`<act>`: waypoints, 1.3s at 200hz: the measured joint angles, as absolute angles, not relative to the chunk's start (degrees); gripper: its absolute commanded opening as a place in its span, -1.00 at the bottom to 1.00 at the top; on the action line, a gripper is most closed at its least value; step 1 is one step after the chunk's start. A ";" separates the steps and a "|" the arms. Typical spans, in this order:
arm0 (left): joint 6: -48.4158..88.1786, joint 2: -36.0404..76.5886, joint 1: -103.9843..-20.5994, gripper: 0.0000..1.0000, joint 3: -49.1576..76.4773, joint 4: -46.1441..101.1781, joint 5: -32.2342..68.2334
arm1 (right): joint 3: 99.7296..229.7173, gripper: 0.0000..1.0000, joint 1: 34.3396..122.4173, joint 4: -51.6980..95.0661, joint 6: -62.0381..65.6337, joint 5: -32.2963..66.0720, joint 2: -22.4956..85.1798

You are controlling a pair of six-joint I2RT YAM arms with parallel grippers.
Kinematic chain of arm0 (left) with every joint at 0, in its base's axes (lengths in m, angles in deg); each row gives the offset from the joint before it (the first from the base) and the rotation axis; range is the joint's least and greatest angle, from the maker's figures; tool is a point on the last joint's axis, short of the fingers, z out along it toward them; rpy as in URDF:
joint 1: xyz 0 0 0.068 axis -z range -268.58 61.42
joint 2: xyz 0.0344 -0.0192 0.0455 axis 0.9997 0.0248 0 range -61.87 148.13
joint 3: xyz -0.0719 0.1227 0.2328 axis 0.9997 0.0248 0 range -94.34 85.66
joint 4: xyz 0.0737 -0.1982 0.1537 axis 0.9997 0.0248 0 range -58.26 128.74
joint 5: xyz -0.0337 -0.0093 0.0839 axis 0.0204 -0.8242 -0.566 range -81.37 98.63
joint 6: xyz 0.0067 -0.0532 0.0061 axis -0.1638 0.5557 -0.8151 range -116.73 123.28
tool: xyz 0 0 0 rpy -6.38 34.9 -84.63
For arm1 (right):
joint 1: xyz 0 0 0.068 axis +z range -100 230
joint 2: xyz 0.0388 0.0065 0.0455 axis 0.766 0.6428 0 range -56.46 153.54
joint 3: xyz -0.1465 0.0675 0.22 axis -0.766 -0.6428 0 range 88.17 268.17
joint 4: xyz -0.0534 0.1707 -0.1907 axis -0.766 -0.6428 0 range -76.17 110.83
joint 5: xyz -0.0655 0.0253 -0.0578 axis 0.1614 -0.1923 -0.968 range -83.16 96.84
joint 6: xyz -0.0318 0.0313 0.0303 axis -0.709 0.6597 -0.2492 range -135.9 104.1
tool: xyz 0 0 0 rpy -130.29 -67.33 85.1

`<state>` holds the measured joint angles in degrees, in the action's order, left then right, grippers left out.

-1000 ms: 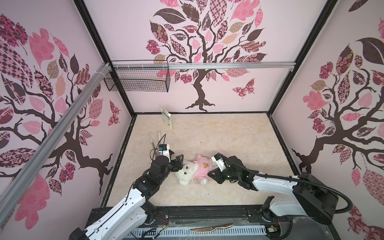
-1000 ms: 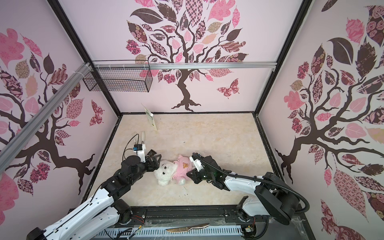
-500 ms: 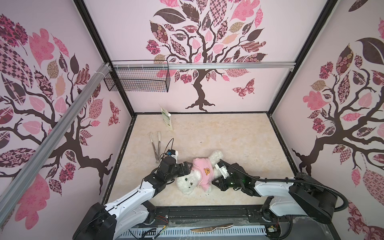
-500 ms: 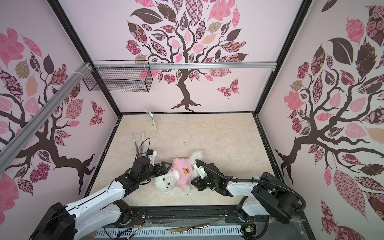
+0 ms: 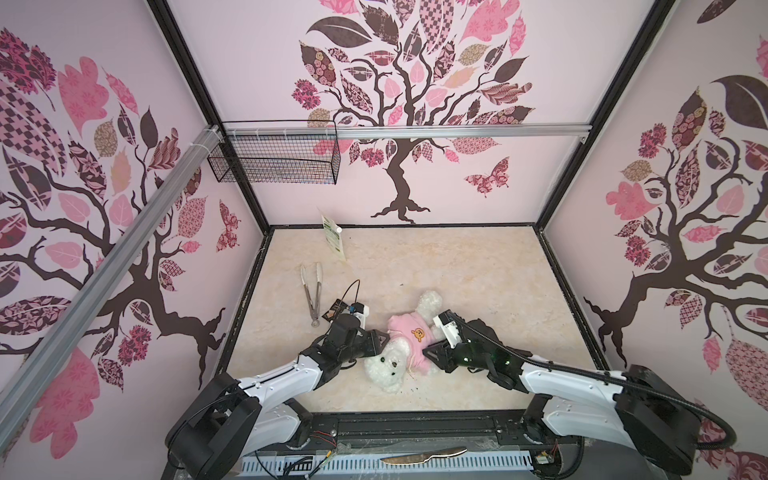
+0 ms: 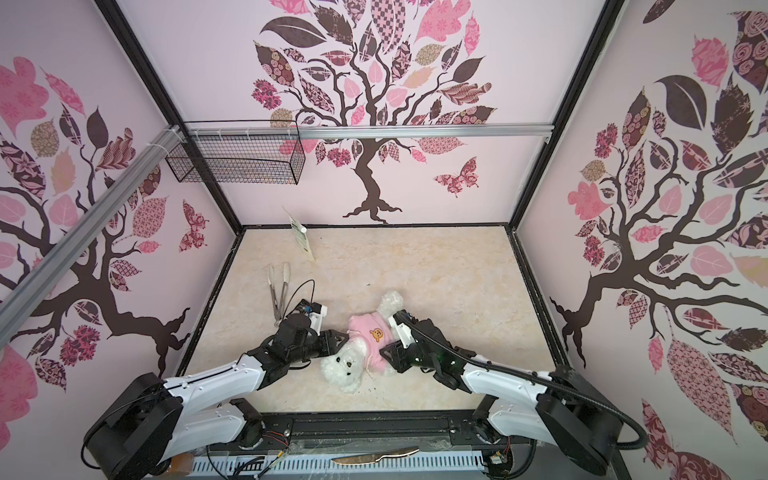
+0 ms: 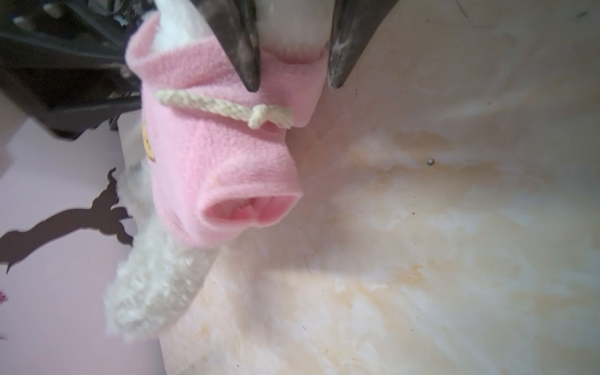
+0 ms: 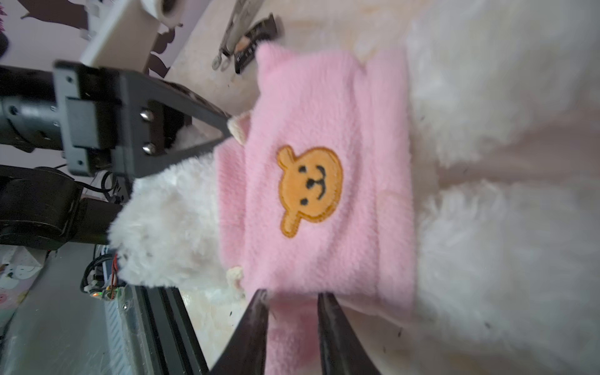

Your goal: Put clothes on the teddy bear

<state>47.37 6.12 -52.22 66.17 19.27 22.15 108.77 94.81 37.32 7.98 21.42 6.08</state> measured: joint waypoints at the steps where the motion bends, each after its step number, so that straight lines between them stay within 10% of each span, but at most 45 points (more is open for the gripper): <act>1: 46.96 6.10 -52.20 -0.91 66.17 19.16 22.17 | 108.86 -0.19 94.73 37.26 7.82 21.40 5.89; 93: 21.86 -11.37 -51.96 -1.00 57.13 30.61 16.92 | 125.51 0.75 84.67 22.68 -4.92 15.83 -2.85; 163: -4.23 -20.72 -51.96 -1.00 52.75 38.04 20.31 | 132.07 0.88 84.67 23.40 -16.83 27.37 1.52; 260: -7.60 -24.35 -51.96 -1.00 52.78 36.75 27.81 | 125.14 0.72 84.67 35.20 -22.05 49.80 10.32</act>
<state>-7.60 -24.35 -51.96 52.78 36.75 27.81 125.14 84.67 35.20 -22.05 49.80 10.32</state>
